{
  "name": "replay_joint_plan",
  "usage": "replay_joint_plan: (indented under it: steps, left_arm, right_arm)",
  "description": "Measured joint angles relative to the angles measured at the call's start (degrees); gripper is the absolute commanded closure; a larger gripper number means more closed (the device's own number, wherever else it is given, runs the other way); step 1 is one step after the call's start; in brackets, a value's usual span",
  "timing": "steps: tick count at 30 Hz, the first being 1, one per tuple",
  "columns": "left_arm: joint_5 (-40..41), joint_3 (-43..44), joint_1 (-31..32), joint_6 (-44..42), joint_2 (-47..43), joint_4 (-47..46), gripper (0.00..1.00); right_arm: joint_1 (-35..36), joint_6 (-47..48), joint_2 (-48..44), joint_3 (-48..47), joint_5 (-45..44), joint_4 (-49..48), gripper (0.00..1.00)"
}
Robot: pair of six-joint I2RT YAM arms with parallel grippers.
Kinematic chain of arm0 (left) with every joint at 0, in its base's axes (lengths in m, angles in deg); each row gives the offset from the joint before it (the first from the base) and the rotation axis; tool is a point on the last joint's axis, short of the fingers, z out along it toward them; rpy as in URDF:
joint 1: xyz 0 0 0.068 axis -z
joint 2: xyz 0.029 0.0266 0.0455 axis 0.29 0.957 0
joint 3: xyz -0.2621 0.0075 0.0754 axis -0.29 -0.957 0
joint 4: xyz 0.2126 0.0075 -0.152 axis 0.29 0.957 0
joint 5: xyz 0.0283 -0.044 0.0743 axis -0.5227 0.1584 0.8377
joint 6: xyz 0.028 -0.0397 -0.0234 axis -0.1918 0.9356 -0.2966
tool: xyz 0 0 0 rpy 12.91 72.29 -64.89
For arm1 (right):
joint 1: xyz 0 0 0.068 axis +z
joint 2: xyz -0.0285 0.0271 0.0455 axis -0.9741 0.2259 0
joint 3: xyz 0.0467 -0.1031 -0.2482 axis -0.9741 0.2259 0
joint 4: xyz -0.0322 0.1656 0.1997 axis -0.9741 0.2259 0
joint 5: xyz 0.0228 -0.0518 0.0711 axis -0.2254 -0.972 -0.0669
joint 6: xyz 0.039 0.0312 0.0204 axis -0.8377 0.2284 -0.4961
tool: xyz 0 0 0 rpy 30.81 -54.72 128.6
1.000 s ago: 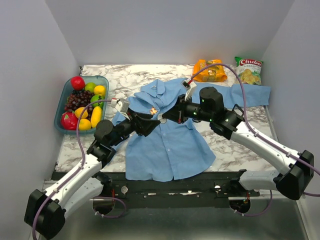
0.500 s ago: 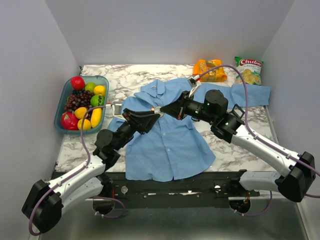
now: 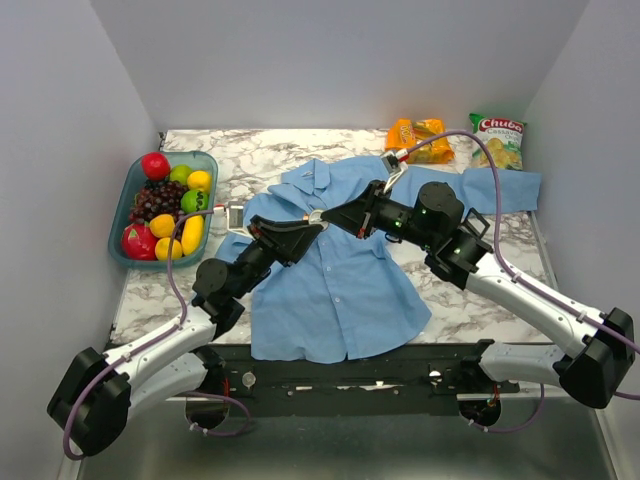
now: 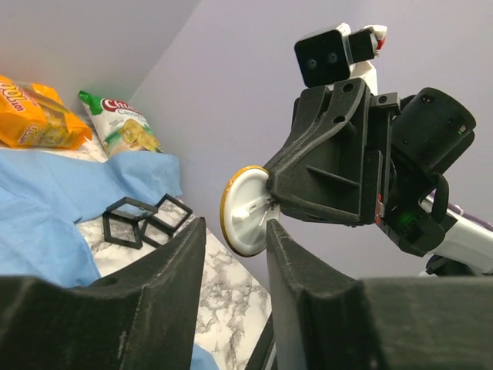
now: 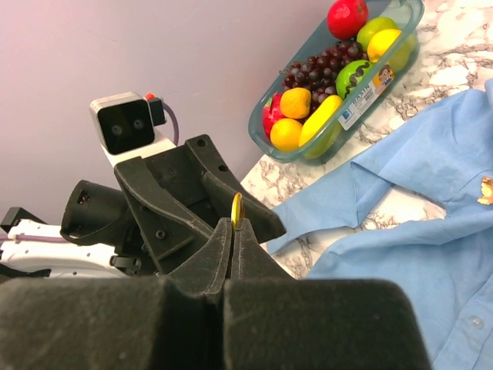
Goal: Pin the brooch onto the clothing
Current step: Adjust the brooch.
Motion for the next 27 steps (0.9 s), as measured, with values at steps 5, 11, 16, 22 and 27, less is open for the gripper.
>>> replay_joint_plan:
  steps: [5,11,16,22,27]
  left_arm:
    - [0.0,-0.04,0.09,0.61,0.0,-1.55,0.81]
    - [-0.22,-0.26,0.24,1.6,0.13,-3.45,0.76]
    - [-0.85,-0.26,0.46,1.86,0.98,-4.15,0.79]
    - [-0.85,-0.26,0.46,2.47,2.36,-5.62,0.72]
    - [-1.01,-0.24,1.2,2.93,3.61,-6.75,0.67]
  right_arm:
    - [0.0,-0.39,-0.2,0.42,0.0,-0.46,0.99]
    - [-0.07,-1.29,-1.55,1.97,-1.07,-1.79,0.99]
    - [-0.07,-1.97,-2.29,2.71,-1.9,-2.45,0.99]
    - [-0.07,-2.54,-2.36,3.34,-2.58,-2.8,0.99]
    - [-0.07,-3.19,-3.04,4.35,-3.82,-4.09,0.99]
